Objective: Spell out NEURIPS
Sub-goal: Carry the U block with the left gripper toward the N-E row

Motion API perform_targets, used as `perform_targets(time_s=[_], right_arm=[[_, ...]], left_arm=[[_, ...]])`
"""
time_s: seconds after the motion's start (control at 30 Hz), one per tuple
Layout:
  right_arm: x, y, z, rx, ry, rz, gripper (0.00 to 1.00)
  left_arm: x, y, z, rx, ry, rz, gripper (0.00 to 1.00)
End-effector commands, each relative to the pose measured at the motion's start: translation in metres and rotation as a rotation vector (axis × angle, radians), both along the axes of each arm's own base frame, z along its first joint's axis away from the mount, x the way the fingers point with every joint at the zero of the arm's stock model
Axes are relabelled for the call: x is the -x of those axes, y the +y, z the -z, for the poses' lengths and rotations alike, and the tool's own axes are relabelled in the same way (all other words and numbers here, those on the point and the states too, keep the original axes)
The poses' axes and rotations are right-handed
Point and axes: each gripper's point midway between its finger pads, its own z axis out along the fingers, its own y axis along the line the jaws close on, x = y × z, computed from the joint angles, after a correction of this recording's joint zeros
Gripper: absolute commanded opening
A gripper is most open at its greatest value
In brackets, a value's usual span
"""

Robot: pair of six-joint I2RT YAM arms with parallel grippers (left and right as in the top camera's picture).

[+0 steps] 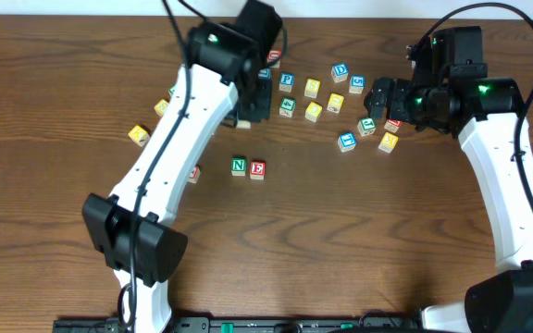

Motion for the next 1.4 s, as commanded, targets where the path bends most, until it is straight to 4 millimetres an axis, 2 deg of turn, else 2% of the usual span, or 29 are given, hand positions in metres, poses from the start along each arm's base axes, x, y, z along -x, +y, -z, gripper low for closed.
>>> perform_targets(time_s=[0.0,0.17,0.37,0.43,0.5,0.63,0.87,1.37], right_arm=[[-0.003,0.002,-0.006,-0.004,-0.015,0.003,0.99],[-0.003,0.002,-0.006,-0.004,-0.015,0.003,0.99],[-0.003,0.002,-0.006,-0.004,-0.015,0.003,0.99],[-0.003,0.002,-0.006,-0.004,-0.015,0.003,0.99],[-0.003,0.002,-0.006,-0.004,-0.015,0.003,0.99],[-0.003,0.002,-0.006,-0.004,-0.015,0.003,0.99],[-0.003,0.002,-0.006,-0.004,-0.015,0.003,0.99],[-0.003,0.002,-0.006,-0.004,-0.015,0.003,0.99]], left_arm=[[0.013,-0.002,0.04,-0.009,0.108,-0.042,0.24],[0.023,-0.017,0.078,0.036,0.168,-0.025,0.23],[0.031,-0.033,0.103,0.032,0.168,0.011,0.23],[0.035,-0.037,0.119,0.023,0.166,-0.005,0.23],[0.04,-0.04,0.145,0.028,0.163,-0.03,0.23],[0.041,-0.045,0.164,0.046,0.144,-0.047,0.23],[0.042,-0.06,0.171,0.062,0.111,-0.017,0.23],[0.038,-0.055,0.172,0.015,0.075,-0.034,0.23]])
